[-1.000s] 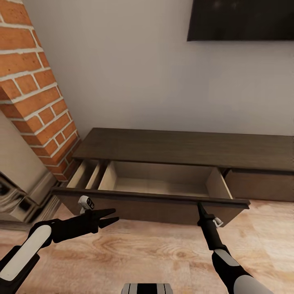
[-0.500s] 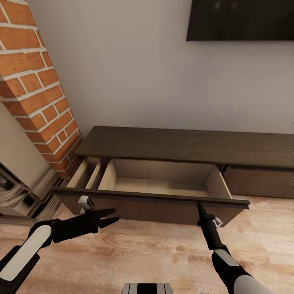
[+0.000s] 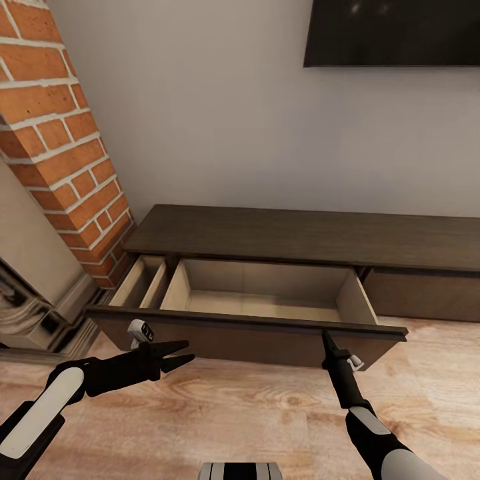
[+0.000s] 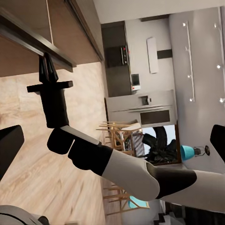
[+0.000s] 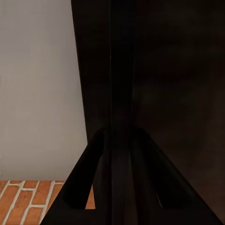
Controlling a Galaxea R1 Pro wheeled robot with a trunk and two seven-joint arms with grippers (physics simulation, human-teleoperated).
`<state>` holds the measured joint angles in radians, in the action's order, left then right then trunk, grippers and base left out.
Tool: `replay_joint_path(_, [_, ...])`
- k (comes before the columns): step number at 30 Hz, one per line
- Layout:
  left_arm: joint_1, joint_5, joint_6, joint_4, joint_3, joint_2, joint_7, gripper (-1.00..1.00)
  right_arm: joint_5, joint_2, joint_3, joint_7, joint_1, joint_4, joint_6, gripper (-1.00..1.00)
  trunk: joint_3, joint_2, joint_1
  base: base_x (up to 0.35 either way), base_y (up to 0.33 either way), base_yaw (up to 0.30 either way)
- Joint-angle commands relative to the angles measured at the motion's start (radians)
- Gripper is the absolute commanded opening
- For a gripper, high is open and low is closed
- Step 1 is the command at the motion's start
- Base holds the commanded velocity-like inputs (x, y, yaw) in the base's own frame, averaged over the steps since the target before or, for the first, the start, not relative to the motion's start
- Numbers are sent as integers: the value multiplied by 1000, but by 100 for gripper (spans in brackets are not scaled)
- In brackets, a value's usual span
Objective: Place each of the two pumpkins and all three candles from the living room inside a cabinet in the living room (use any cabinet), then make sure every cabinet is closed, and position the cauldron so it is next to a table in the living room.
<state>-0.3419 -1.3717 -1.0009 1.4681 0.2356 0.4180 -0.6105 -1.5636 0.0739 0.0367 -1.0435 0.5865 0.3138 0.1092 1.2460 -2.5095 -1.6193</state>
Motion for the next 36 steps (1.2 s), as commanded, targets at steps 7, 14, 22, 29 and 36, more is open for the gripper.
replay_joint_path(7, [0, 0, -2, -1, 1, 1, -3, 100, -25, 1, -38, -10, 1, 1, 15, -100, 1, 0, 0, -17, 0, 0])
replay_joint_path(14, [0, 0, -2, -3, 1, 1, -3, 100, -25, 1, -38, -9, 1, 1, 15, -100, 1, 0, 0, -14, 0, 0])
replay_joint_path(22, [0, 0, -2, -3, 1, 1, -3, 100, -25, 1, -38, -9, 1, 1, 15, -100, 1, 0, 0, 0, 0, 0])
replay_joint_path(29, [0, 0, -2, -3, 1, 1, -3, 100, -26, 1, -38, -9, 1, 1, 17, -100, 1, 0, 0, -44, 0, 0])
replay_joint_path(36, [0, 0, -2, -3, 1, 1, -3, 100, -26, 2, -38, -10, 2, 1, 17, -100, 1, 0, 0, -5, 0, 0])
